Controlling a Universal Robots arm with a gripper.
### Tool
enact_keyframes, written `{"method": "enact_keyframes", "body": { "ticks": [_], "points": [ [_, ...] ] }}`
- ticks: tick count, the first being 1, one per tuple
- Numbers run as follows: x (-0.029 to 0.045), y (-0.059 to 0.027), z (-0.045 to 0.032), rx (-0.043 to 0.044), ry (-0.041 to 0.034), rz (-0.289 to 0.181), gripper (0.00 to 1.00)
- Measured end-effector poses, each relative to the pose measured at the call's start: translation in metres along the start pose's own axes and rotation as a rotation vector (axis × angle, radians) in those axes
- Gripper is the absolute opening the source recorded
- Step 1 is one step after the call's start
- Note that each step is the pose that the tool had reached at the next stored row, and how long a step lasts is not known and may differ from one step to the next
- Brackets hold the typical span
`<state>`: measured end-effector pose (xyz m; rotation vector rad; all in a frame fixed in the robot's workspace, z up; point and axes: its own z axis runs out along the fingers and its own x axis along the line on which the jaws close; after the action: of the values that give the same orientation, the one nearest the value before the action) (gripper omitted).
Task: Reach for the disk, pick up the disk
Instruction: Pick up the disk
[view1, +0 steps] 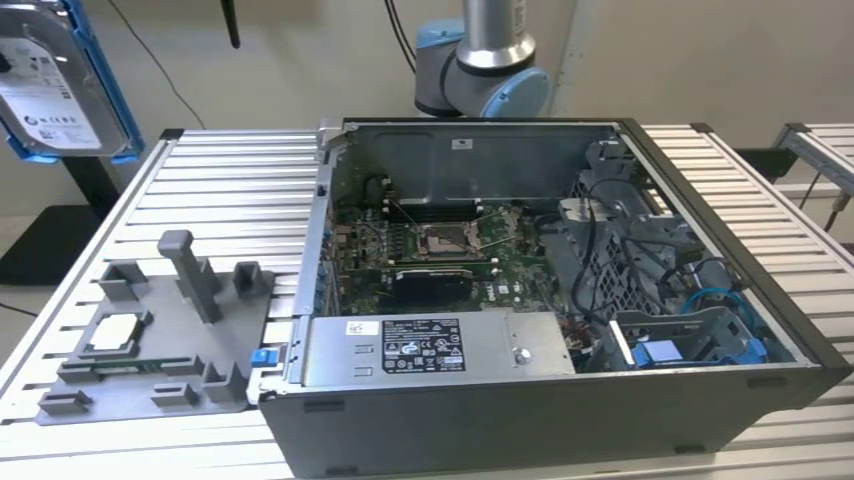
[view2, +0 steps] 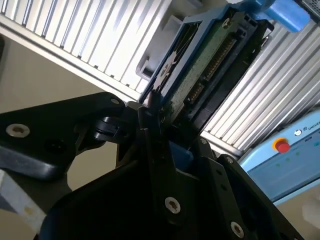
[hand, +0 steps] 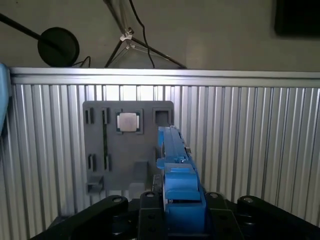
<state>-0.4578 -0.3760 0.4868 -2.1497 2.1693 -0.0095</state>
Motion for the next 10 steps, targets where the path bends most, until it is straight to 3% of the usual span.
{"method": "enact_keyframes", "body": {
  "ticks": [5, 10],
  "points": [
    [0.0002, -0.0005, -0.0071, 0.0083, -0.0121, 0.0, 0.0],
    [-0.0005, -0.0015, -0.0227, 0.0093, -0.0144, 0.0, 0.0]
  ]
}}
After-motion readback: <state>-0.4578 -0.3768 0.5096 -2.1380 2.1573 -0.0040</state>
